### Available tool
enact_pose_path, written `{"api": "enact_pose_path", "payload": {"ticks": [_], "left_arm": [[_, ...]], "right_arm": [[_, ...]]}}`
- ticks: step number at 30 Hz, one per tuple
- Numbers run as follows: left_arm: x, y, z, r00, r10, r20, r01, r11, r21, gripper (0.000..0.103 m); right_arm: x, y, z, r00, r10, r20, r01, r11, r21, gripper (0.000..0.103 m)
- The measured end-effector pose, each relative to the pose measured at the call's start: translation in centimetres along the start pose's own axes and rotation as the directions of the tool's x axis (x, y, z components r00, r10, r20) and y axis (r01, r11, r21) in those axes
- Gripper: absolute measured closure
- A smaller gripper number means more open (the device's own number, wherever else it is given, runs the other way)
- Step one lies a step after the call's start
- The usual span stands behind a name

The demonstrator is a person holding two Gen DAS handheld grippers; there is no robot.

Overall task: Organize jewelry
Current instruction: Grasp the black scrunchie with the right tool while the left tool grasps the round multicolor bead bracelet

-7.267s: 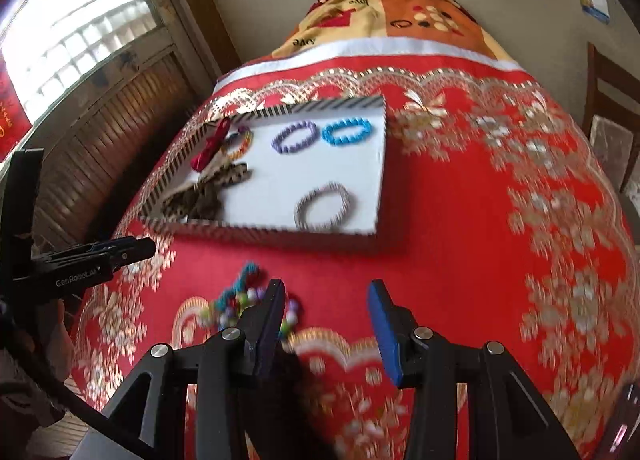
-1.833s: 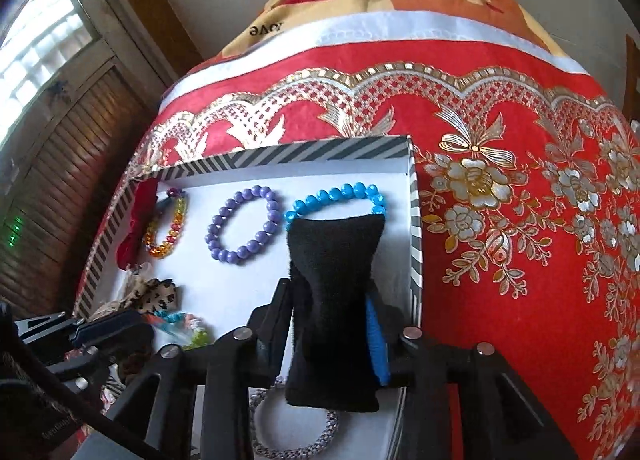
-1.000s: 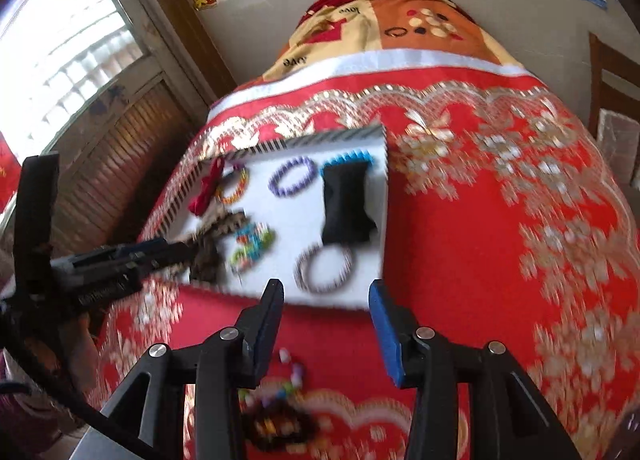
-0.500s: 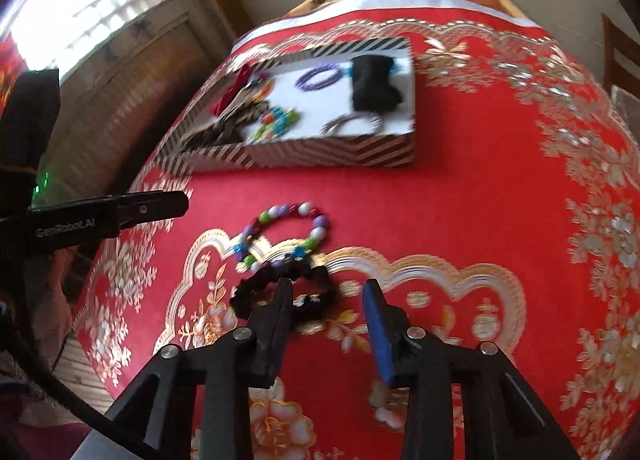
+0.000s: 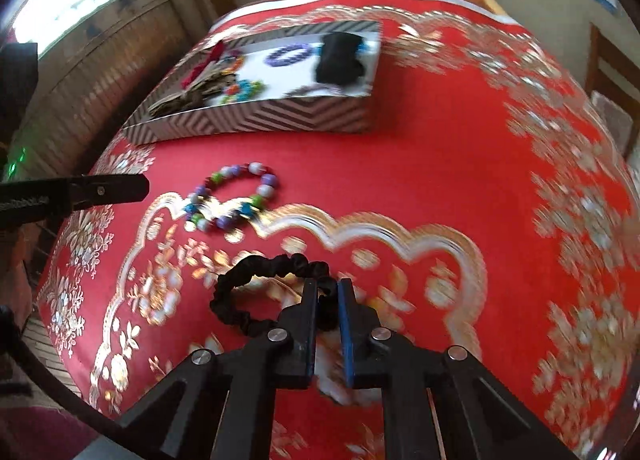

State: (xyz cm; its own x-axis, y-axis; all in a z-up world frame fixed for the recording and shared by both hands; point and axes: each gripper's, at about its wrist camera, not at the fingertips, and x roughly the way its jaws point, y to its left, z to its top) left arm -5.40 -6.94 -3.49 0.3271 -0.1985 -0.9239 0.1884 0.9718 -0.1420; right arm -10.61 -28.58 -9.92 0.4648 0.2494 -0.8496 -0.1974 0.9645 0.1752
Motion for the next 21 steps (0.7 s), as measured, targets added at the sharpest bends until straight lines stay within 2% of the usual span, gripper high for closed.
{"api": "enact_pose_path", "payload": {"ticks": [4, 8, 14, 15, 17, 18, 21], "left_arm": [[1.2, -0.9, 0.9, 1.000, -0.011, -0.008, 0.011, 0.999, 0.040, 0.060], [2.4, -2.0, 1.8, 1.000, 0.011, -0.010, -0.010, 0.994, 0.108, 0.060], [4.7, -3.6, 2.2, 0.998, 0.031, -0.052, -0.019, 0.976, 0.217, 0.061], [4.8, -3.8, 2.3, 0.999, 0.033, -0.034, -0.024, 0.975, 0.222, 0.061], [5.0, -4.1, 2.3, 0.999, 0.032, -0.021, -0.027, 0.973, 0.228, 0.084], [5.1, -4.2, 2.4, 0.999, 0.032, -0.024, -0.026, 0.973, 0.231, 0.090], [5.1, -3.9, 2.7, 0.999, 0.004, -0.043, 0.005, 0.979, 0.205, 0.093]], "right_arm": [[-0.2, -0.5, -0.3, 1.000, -0.007, -0.001, 0.007, 0.999, 0.041, 0.094], [-0.2, -0.4, -0.4, 1.000, -0.011, 0.002, 0.011, 0.999, 0.051, 0.093], [0.2, -0.3, -0.5, 1.000, -0.006, 0.014, 0.005, 0.998, 0.059, 0.090], [0.2, -0.3, -0.5, 1.000, -0.003, 0.019, 0.002, 0.998, 0.056, 0.090], [0.3, -0.3, -0.6, 0.999, 0.000, 0.033, -0.002, 0.999, 0.048, 0.090], [0.3, -0.2, -0.7, 0.999, 0.001, 0.039, -0.003, 0.999, 0.049, 0.091], [0.1, -0.7, -0.7, 0.998, 0.027, 0.049, -0.031, 0.996, 0.081, 0.095]]}}
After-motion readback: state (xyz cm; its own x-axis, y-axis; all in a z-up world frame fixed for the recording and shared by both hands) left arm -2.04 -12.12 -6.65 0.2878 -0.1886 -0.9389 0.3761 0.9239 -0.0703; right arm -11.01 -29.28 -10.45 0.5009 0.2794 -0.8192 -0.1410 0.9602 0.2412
